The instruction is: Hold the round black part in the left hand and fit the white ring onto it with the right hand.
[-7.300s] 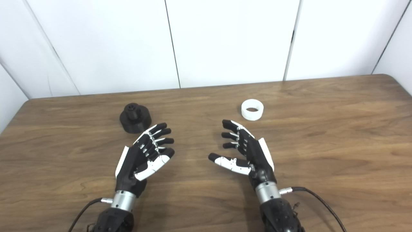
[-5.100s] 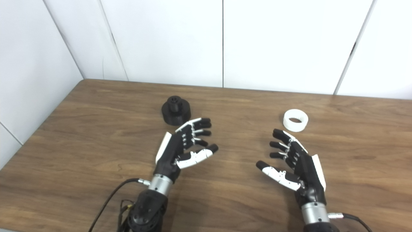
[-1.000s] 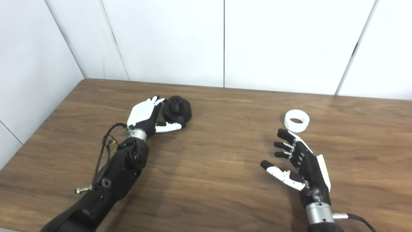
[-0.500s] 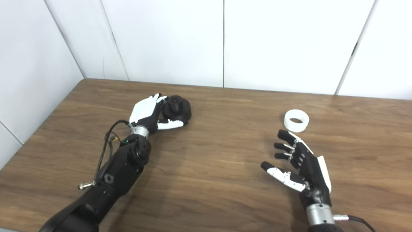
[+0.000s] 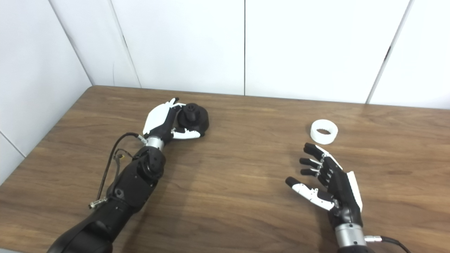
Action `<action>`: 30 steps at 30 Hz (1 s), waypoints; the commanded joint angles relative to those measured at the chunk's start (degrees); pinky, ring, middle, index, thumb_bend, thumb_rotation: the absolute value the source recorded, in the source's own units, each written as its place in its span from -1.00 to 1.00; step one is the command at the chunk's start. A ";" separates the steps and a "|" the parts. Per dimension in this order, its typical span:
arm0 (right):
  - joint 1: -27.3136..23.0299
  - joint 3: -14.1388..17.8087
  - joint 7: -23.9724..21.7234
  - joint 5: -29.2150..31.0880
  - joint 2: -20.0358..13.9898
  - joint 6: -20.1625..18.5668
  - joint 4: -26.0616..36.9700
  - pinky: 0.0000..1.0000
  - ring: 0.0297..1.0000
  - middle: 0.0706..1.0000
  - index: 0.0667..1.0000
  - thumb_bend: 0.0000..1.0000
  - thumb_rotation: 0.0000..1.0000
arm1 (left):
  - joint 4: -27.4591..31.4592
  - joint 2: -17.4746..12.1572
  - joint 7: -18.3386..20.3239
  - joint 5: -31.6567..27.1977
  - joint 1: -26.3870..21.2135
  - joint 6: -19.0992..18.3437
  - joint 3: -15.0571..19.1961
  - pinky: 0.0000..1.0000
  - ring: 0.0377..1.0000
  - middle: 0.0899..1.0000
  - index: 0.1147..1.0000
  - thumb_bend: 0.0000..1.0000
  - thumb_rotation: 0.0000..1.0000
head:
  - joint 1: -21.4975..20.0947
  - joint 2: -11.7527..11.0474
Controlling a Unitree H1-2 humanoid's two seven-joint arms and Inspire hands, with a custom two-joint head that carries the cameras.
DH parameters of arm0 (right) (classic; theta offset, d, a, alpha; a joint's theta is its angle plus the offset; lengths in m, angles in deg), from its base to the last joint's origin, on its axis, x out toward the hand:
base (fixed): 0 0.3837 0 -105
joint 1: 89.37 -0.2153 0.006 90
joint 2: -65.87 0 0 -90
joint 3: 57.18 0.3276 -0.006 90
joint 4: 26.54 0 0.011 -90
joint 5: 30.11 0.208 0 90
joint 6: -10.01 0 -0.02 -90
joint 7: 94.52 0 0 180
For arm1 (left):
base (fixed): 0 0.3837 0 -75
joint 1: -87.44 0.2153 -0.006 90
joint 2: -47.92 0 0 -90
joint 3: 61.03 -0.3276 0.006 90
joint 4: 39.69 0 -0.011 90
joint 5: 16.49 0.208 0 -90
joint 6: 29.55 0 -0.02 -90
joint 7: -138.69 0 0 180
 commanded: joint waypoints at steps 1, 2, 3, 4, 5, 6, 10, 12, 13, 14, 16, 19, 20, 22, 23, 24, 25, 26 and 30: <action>-0.84 0.20 -0.02 0.10 0.08 0.85 2.18 0.25 0.45 0.62 0.56 0.38 -0.68 | 0.27 -0.55 -1.66 -0.09 -2.94 1.40 0.25 0.83 0.97 0.95 0.36 0.76 -0.31 | 0.01 0.08; -0.84 0.21 0.00 0.04 0.04 0.96 2.13 0.25 0.45 0.62 0.56 0.38 -0.68 | 0.24 -0.50 -1.80 -0.27 -2.87 1.55 0.38 0.84 0.97 0.95 0.35 0.76 -0.32 | 0.06 0.08; -0.82 0.22 0.03 -0.04 0.00 1.02 2.13 0.25 0.46 0.62 0.57 0.38 -0.67 | 0.31 -0.46 -1.88 -0.42 -2.77 1.65 0.52 0.84 0.97 0.94 0.33 0.76 -0.33 | 0.08 0.14; -0.80 0.24 0.06 -0.10 -0.03 1.06 2.12 0.26 0.46 0.62 0.57 0.38 -0.67 | 0.65 -0.46 -1.80 -0.53 -2.58 1.57 0.62 0.85 0.96 0.93 0.31 0.75 -0.35 | 0.08 0.14; -0.76 0.28 0.10 -0.11 -0.03 1.08 2.10 0.25 0.46 0.62 0.57 0.38 -0.67 | 0.87 -0.47 -1.81 -0.58 -2.42 1.55 0.68 0.85 0.97 0.93 0.30 0.74 -0.36 | 0.08 0.14; -0.73 0.31 0.13 -0.11 -0.03 1.09 2.06 0.24 0.47 0.62 0.57 0.38 -0.66 | 1.00 -0.49 -1.84 -0.57 -2.32 1.52 0.68 0.84 0.96 0.93 0.27 0.74 -0.38 | 0.08 0.14; -0.62 0.48 0.02 0.28 -0.05 1.17 1.95 0.24 0.47 0.61 0.57 0.38 -0.64 | 1.29 -0.47 -1.99 -0.80 -2.07 1.19 0.73 0.85 0.95 0.91 0.18 0.72 -0.45 | 0.14 0.16; -0.62 0.53 0.04 0.22 -0.06 1.08 1.96 0.23 0.47 0.61 0.56 0.38 -0.62 | 1.20 -0.34 -2.16 -1.22 -1.98 1.46 0.97 0.91 0.96 0.90 0.12 0.71 -0.53 | 0.11 0.19; -0.63 0.56 0.01 0.31 -0.04 1.03 1.97 0.23 0.47 0.62 0.57 0.38 -0.62 | 1.12 -0.28 -2.22 -1.40 -1.95 1.61 1.07 0.92 0.97 0.90 0.10 0.71 -0.54 | 0.11 0.19; -0.64 0.58 -0.04 0.37 -0.05 1.14 1.92 0.24 0.47 0.62 0.57 0.38 -0.62 | 1.04 -0.19 -2.25 -1.61 -1.89 1.79 1.18 0.93 0.97 0.89 0.08 0.71 -0.56 | 0.03 0.20; -0.70 0.60 -0.02 0.27 -0.08 1.28 1.81 0.23 0.46 0.61 0.57 0.38 -0.62 | 0.94 -0.08 -2.16 -1.90 -1.79 1.94 1.24 0.94 0.97 0.88 0.07 0.71 -0.57 | 0.04 0.12; -0.76 0.67 0.00 0.24 -0.10 1.21 1.78 0.23 0.46 0.61 0.57 0.38 -0.61 | 0.99 0.05 -1.91 -2.09 -1.64 1.83 1.10 0.96 0.96 0.88 0.05 0.71 -0.58 | 0.06 0.15; -0.80 0.70 -0.01 0.29 -0.13 1.31 1.70 0.23 0.46 0.61 0.57 0.38 -0.61 | 1.28 0.10 -1.64 -2.16 -1.46 1.76 1.02 0.96 0.96 0.88 0.05 0.71 -0.58 | 0.08 0.17; -0.84 0.73 -0.10 0.43 -0.18 1.29 1.73 0.23 0.47 0.61 0.56 0.38 -0.60 | 1.84 0.17 -1.21 -2.17 -1.08 1.69 0.79 0.99 0.97 0.89 0.06 0.71 -0.56 | 0.17 0.18; -0.85 0.73 -0.16 0.48 -0.20 1.19 1.84 0.24 0.47 0.62 0.57 0.38 -0.60 | 2.25 0.22 -0.89 -2.16 -0.79 1.63 0.60 0.98 0.97 0.89 0.07 0.72 -0.55 | 0.16 0.18; -0.86 0.73 -0.21 0.54 -0.22 1.11 1.92 0.24 0.47 0.62 0.57 0.37 -0.60 | 2.55 0.30 -0.67 -2.21 -0.53 1.68 0.49 0.97 0.97 0.89 0.08 0.73 -0.54 | 0.16 0.16; -0.89 0.73 -0.25 0.58 -0.23 1.10 1.93 0.24 0.47 0.62 0.56 0.37 -0.60 | 2.83 0.43 -0.42 -2.35 -0.23 1.82 0.40 0.96 0.98 0.89 0.08 0.74 -0.53 | 0.13 0.12; -0.95 0.74 -0.27 0.62 -0.25 1.18 1.87 0.25 0.47 0.62 0.56 0.37 -0.60 | 3.18 0.58 0.05 -2.65 0.11 1.94 0.35 0.96 0.98 0.89 0.08 0.74 -0.53 | 0.04 0.18; -0.98 0.75 -0.05 0.41 -0.10 0.92 2.06 0.22 0.46 0.62 0.56 0.38 -0.60 | 4.27 1.04 0.95 -3.54 1.24 2.27 0.15 0.96 0.97 0.89 0.08 0.74 -0.50 | 0.04 0.20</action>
